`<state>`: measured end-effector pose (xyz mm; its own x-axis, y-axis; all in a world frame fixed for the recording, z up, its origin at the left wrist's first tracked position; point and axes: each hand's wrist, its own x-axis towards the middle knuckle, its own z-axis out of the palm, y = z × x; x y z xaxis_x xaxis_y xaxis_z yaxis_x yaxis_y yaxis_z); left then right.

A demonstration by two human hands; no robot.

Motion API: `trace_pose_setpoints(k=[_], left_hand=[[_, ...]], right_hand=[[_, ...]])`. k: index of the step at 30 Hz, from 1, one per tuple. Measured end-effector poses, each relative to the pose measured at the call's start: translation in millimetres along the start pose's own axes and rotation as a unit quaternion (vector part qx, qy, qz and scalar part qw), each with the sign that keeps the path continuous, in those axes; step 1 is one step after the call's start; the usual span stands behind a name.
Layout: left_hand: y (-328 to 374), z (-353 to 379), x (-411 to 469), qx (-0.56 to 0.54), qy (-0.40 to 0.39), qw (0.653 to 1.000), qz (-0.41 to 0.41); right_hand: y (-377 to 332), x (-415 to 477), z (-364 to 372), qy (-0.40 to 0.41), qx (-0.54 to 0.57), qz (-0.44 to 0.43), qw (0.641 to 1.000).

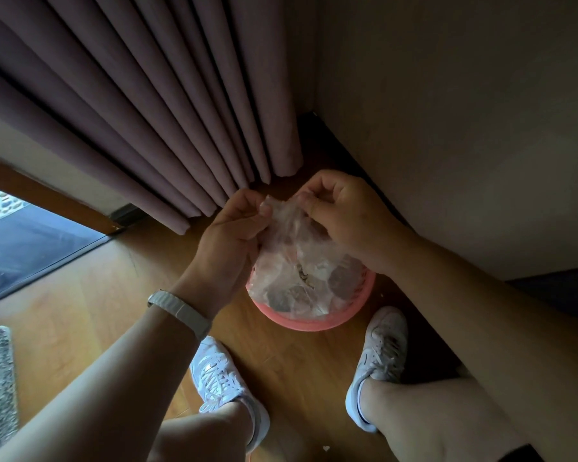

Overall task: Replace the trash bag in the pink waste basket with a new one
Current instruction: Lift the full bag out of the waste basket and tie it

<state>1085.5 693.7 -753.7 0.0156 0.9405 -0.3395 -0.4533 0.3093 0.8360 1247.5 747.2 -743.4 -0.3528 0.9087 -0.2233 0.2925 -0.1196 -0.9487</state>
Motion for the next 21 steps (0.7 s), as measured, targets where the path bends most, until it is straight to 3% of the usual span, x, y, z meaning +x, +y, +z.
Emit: trace_pose_setpoints(k=[7,12,15,18,21], left_hand=[[1.7,6.7,-1.0,0.014,0.003,1.000,-0.011],[0.7,13.0,-2.7,0.203,0.014,0.979,0.011],[1.0,21.0,-2.9,0.258,0.051,0.965,0.026],[-0.6,16.7,-4.2,0.255,0.011,0.966,0.048],[-0.3,11.4,-5.2,0.357,-0.014,0.929,0.094]], right_hand=[[4.2,4.6,1.9,0.026,-0.100,0.010,0.995],[3.1,4.3,1.8,0.008,-0.071,0.022,0.997],[2.0,3.5,1.1,0.001,-0.055,0.026,0.998],[1.2,2.7,-1.5,-0.020,-0.040,0.032,0.998],[-0.1,1.6,-3.5,-0.042,-0.014,0.037,0.998]])
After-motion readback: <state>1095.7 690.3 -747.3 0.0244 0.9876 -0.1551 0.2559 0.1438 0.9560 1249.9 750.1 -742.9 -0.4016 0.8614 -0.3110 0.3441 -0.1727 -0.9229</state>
